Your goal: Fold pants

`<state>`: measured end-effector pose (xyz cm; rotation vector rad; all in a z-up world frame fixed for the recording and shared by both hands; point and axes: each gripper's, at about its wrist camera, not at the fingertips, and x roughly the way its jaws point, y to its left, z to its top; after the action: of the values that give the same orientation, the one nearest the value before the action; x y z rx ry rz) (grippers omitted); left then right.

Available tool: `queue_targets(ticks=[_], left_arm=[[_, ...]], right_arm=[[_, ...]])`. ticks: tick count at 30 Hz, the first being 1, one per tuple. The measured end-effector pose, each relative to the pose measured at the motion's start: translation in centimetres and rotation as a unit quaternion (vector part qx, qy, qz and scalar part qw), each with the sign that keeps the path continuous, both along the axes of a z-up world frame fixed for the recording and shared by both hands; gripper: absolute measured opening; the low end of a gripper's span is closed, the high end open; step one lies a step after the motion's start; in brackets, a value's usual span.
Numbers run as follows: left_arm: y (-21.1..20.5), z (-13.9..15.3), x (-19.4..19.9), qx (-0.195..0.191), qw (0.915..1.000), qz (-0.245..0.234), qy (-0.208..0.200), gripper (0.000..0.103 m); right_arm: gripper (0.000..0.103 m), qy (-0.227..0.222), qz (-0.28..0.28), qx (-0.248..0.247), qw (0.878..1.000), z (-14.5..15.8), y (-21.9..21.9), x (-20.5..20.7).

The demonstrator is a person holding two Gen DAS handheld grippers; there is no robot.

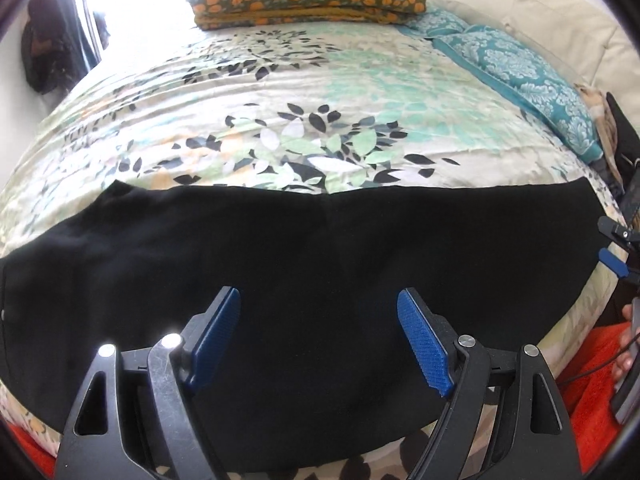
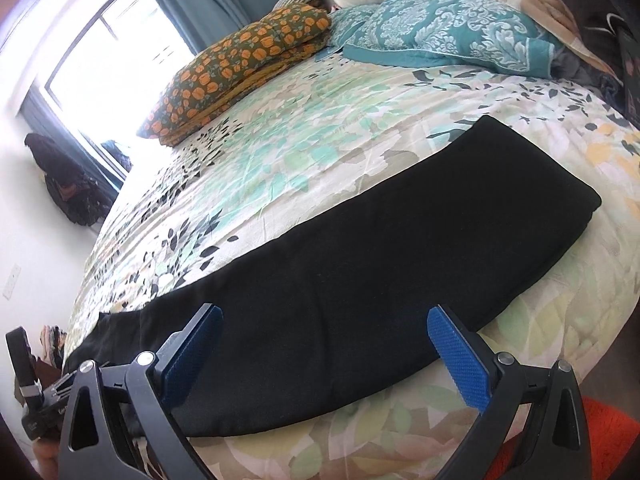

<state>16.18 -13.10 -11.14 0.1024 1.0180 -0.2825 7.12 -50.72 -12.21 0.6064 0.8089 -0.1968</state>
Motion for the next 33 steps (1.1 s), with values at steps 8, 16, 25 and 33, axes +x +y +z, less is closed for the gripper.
queue_targets(ticks=[8, 16, 25, 33], left_arm=[[-1.7, -3.8, -0.6, 0.029, 0.9987, -0.026, 0.033, 0.083], [-0.3, -2.9, -0.4, 0.011, 0.9990, -0.018, 0.039, 0.083], [-0.2, -2.4, -0.4, 0.010, 0.9992, -0.018, 0.034, 0.083], [-1.1, -1.7, -0.8, 0.011, 0.9990, -0.036, 0.024, 0.083]], right_arm=[[0.102, -0.021, -0.024, 0.045, 0.998, 1.9, -3.3, -1.1], [0.102, 0.005, -0.011, 0.057, 0.998, 3.2, -11.2, -0.2], [0.102, 0.013, -0.007, 0.109, 0.994, 1.4, -19.8, -0.3], [0.102, 0.044, 0.002, 0.136, 0.990, -1.8, -20.6, 0.2]])
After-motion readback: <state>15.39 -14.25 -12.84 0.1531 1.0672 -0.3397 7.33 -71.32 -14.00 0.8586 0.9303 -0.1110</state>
